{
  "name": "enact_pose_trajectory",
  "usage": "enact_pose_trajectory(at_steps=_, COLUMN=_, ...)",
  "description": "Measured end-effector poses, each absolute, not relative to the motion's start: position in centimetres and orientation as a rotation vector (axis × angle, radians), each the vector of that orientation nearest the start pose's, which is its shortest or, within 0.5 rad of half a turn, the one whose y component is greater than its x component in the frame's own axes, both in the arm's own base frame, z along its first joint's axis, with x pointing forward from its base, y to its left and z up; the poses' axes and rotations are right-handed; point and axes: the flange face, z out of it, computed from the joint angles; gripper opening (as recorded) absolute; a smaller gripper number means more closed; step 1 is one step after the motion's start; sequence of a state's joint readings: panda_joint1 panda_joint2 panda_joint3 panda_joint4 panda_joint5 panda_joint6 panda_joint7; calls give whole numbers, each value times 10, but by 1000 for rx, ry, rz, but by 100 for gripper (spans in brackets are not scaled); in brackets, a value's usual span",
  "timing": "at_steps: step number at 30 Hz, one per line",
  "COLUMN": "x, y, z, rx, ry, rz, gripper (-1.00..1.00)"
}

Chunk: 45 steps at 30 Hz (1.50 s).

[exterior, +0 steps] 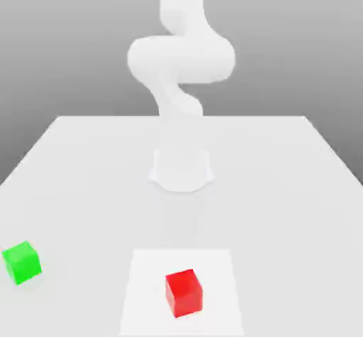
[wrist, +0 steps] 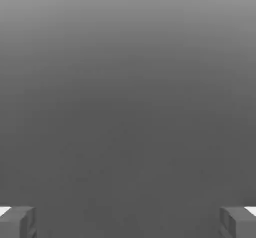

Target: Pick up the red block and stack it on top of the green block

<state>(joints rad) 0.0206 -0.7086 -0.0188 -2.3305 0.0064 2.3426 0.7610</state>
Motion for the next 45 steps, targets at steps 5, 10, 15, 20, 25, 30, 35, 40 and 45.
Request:
enact_pose_trajectory(at_steps=5, x=437, y=-1, z=569, rx=-2654, ry=949, rz=-737, gripper=0)
enact_pose_trajectory(at_steps=10, x=467, y=3, z=466, rx=-2782, ry=887, rz=-538, gripper=0)
enact_pose_trajectory(at_steps=15, x=473, y=6, z=362, rx=-2901, ry=817, rz=-334, gripper=0)
enact_pose_trajectory(at_steps=20, x=456, y=6, z=263, rx=-3009, ry=736, rz=-124, gripper=0)
enact_pose_trajectory(at_steps=25, x=440, y=4, z=186, rx=-3064, ry=690, rz=-6, gripper=0)
enact_pose_trajectory(at_steps=30, x=438, y=4, z=151, rx=-3065, ry=689, rz=-1, gripper=-100)
enact_pose_trajectory(at_steps=35, x=438, y=4, z=149, rx=-3065, ry=689, rz=0, gripper=-100)
enact_pose_trajectory(at_steps=40, x=438, y=4, z=198, rx=-3065, ry=689, rz=1, gripper=-100)
enact_pose_trajectory(at_steps=45, x=435, y=-106, z=221, rx=-2960, ry=1060, rz=2, gripper=-100)
